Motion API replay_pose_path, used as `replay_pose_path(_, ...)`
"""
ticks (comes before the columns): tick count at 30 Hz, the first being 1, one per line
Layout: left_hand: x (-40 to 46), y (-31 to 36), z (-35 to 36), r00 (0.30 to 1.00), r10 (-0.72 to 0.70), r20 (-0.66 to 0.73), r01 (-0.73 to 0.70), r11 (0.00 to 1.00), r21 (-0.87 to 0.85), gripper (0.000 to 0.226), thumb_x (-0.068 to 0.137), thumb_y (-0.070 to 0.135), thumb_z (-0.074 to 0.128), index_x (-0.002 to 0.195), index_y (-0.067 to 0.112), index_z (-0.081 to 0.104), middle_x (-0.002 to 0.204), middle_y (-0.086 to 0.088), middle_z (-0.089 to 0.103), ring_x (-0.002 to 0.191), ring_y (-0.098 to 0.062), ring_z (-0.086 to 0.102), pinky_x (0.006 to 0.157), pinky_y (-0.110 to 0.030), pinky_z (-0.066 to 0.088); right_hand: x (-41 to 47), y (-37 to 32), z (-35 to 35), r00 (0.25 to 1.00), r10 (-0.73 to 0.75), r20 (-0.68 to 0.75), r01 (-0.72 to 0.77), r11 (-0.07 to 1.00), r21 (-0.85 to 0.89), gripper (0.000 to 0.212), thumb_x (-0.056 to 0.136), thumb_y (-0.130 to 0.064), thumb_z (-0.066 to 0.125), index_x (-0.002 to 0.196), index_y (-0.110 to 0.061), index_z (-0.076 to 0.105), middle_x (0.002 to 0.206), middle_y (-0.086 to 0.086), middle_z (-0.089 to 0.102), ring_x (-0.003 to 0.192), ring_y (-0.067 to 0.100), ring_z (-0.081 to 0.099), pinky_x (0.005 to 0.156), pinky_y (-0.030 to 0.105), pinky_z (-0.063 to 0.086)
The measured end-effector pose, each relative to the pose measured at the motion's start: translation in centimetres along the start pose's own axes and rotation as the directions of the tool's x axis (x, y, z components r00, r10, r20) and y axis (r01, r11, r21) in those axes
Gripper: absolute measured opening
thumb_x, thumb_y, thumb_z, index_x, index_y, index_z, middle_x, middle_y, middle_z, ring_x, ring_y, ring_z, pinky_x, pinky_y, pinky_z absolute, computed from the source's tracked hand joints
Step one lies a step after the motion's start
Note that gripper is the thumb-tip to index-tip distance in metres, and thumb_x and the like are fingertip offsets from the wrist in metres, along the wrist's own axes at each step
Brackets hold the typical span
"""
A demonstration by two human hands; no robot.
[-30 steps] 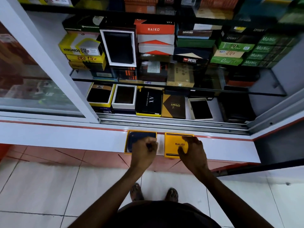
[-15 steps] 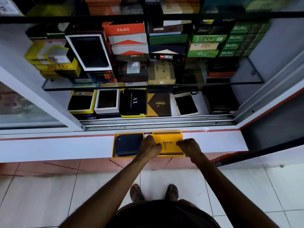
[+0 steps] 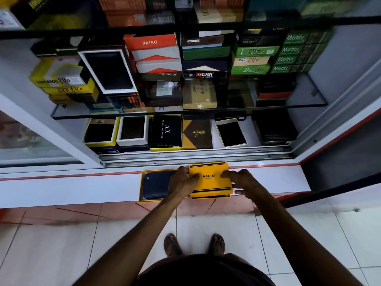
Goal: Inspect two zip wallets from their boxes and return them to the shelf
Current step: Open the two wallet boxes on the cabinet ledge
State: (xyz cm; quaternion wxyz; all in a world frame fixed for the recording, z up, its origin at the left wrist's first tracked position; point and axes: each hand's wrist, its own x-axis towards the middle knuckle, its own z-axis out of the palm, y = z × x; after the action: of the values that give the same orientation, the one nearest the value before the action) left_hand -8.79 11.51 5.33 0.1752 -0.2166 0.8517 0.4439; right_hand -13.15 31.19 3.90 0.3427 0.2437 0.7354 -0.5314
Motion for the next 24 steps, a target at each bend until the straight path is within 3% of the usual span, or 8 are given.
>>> replay_pose_path(4, -0.1, 0.2, -0.4, 0.997, 0.014, -0.074, -0.018, 0.998, -0.054, 0.037, 0.096, 0.042, 0.052, 0.116, 0.012, 0.061, 0.099, 0.003, 0.06, 0.09, -0.024, 0.066, 0.085, -0.042, 0.057, -1.5, -1.0, -0.7, 0.995, -0.058, 0.082, 0.054, 0.997, 0.046, 0.038, 0.085, -0.027, 0.071, 0.118, -0.012, 0.059, 0.123, 0.013, 0.061, 0.11, 0.031, 0.059, 0.089, 0.041, 0.045)
replay_pose_path(6, 0.0, 0.2, -0.6, 0.995, 0.005, -0.1, -0.02, 0.989, -0.145, 0.033, 0.099, 0.036, 0.046, 0.108, 0.011, 0.066, 0.093, -0.004, 0.068, 0.086, -0.028, 0.07, 0.08, -0.045, 0.059, -2.3, -1.5, -1.6, 0.985, -0.07, 0.156, 0.056, 0.994, 0.095, 0.022, 0.089, -0.023, 0.067, 0.109, -0.014, 0.062, 0.119, 0.014, 0.067, 0.096, 0.027, 0.065, 0.082, 0.037, 0.051)
replay_pose_path(8, 0.2, 0.1, -0.8, 0.99, -0.014, -0.138, -0.011, 0.983, -0.182, 0.036, 0.1, 0.032, 0.043, 0.096, 0.006, 0.068, 0.087, -0.017, 0.073, 0.078, -0.032, 0.072, 0.074, -0.047, 0.06, -3.3, -2.0, -2.6, 0.977, -0.08, 0.196, 0.054, 0.989, 0.137, 0.026, 0.09, -0.021, 0.065, 0.114, -0.011, 0.063, 0.114, 0.014, 0.07, 0.095, 0.027, 0.068, 0.081, 0.034, 0.053)
replay_pose_path(11, 0.5, -0.4, -0.6, 0.99, 0.054, -0.127, -0.055, 0.998, -0.004, 0.031, 0.097, 0.029, 0.052, 0.099, 0.001, 0.067, 0.088, -0.017, 0.073, 0.073, -0.029, 0.072, 0.071, -0.045, 0.061, -4.8, -2.2, -4.6, 0.979, -0.147, 0.141, 0.122, 0.978, 0.172, 0.033, 0.091, -0.02, 0.064, 0.122, -0.01, 0.06, 0.116, 0.014, 0.069, 0.099, 0.028, 0.069, 0.078, 0.033, 0.054)
replay_pose_path(16, 0.5, -0.8, 1.3, 0.994, 0.109, -0.007, -0.1, 0.931, 0.351, 0.034, 0.087, 0.024, 0.066, 0.115, 0.008, 0.056, 0.107, -0.011, 0.065, 0.102, -0.029, 0.066, 0.082, -0.037, 0.058, -7.1, -2.4, -7.1, 0.954, -0.268, -0.133, 0.288, 0.942, 0.17, 0.038, 0.082, -0.021, 0.076, 0.114, -0.006, 0.063, 0.111, 0.016, 0.072, 0.094, 0.03, 0.071, 0.072, 0.036, 0.058)
replay_pose_path(19, 0.8, -1.0, 1.9, 0.995, 0.104, -0.005, -0.094, 0.921, 0.379, 0.037, 0.084, 0.014, 0.068, 0.118, 0.006, 0.055, 0.113, -0.013, 0.064, 0.109, -0.031, 0.063, 0.089, -0.037, 0.055, -7.4, -2.0, -6.9, 0.876, -0.387, -0.288, 0.392, 0.919, -0.042, 0.041, 0.068, -0.036, 0.084, 0.098, -0.012, 0.07, 0.099, 0.009, 0.075, 0.089, 0.025, 0.073, 0.077, 0.04, 0.061)
replay_pose_path(22, 1.3, -1.1, 2.2, 0.992, 0.121, -0.025, -0.101, 0.912, 0.397, 0.031, 0.083, 0.011, 0.067, 0.112, 0.002, 0.059, 0.11, -0.015, 0.066, 0.108, -0.032, 0.063, 0.089, -0.038, 0.054, -7.3, -1.3, -6.3, 0.753, -0.541, -0.375, 0.403, 0.83, -0.386, 0.036, 0.069, -0.044, 0.084, 0.088, -0.015, 0.072, 0.082, -0.003, 0.07, 0.071, 0.006, 0.065, 0.056, 0.019, 0.047)
replay_pose_path(24, 1.4, -0.9, 2.2, 0.992, 0.12, -0.035, -0.098, 0.922, 0.373, 0.02, 0.083, 0.007, 0.065, 0.102, 0.001, 0.064, 0.102, -0.016, 0.068, 0.101, -0.032, 0.066, 0.081, -0.036, 0.054, -6.9, -0.9, -5.6, 0.701, -0.595, -0.393, 0.406, 0.787, -0.465, 0.036, 0.067, -0.044, 0.086, 0.084, -0.016, 0.072, 0.075, -0.005, 0.068, 0.064, 0.001, 0.061, 0.055, 0.015, 0.042)
